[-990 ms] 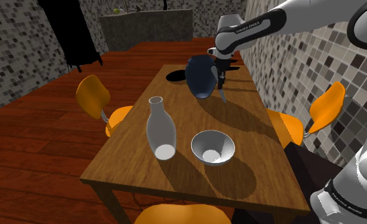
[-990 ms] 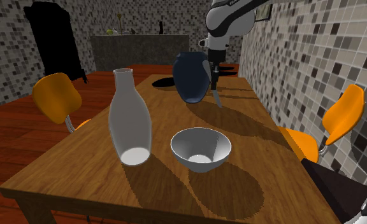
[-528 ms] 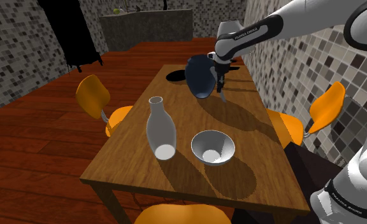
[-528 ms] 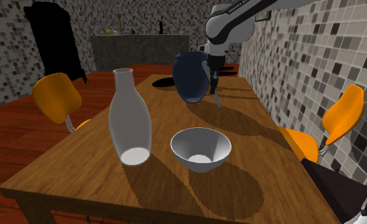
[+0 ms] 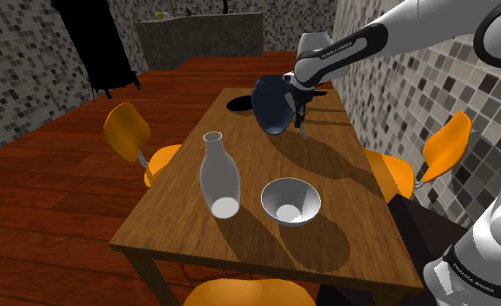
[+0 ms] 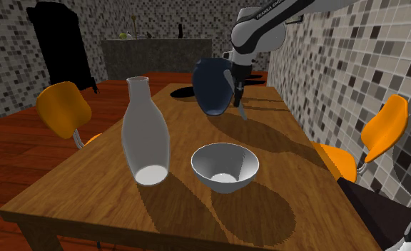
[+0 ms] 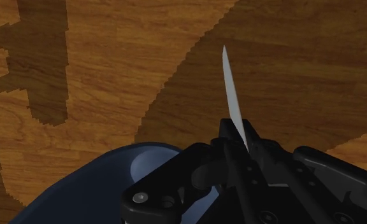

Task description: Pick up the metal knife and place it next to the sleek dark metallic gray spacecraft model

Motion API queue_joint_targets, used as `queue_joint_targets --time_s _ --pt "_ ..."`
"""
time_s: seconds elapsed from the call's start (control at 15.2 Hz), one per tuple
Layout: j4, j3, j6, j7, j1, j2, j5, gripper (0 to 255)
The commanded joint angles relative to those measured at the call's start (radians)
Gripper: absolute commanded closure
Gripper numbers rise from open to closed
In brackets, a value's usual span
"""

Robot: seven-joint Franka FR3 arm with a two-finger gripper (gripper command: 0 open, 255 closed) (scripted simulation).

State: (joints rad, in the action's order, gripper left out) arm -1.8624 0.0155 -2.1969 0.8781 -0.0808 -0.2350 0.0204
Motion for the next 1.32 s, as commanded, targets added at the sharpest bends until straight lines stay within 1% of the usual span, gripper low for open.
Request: queue_joint_targets --time_s 0.0,0.07,0.13,0.26,0.33,0.4,0.46,0.73,1.25 --pt "0.018 -0.003 0.039 0.001 0.003 -0.086 0.0 255" --pt "0.018 -0.003 0.039 0.001 0.003 -0.086 0.0 255" --pt "0.033 -0.001 0.051 0.007 -0.001 -0.09 0.001 0" --pt "0.073 -0.005 0.075 -0.002 0.005 -0.106 0.001 0" --pt "0.088 0.0 0.086 0.013 -0.005 -0.11 0.003 0" --pt "0.081 0.0 0.096 0.012 -0.004 -0.093 0.003 0" --pt "0.018 -0.003 0.039 0.001 0.003 -0.086 0.0 0" --pt "0.08 -0.001 0.151 0.0 0.004 -0.037 -0.001 0" --pt "0.08 0.0 0.151 0.001 0.005 -0.037 -0.001 0"
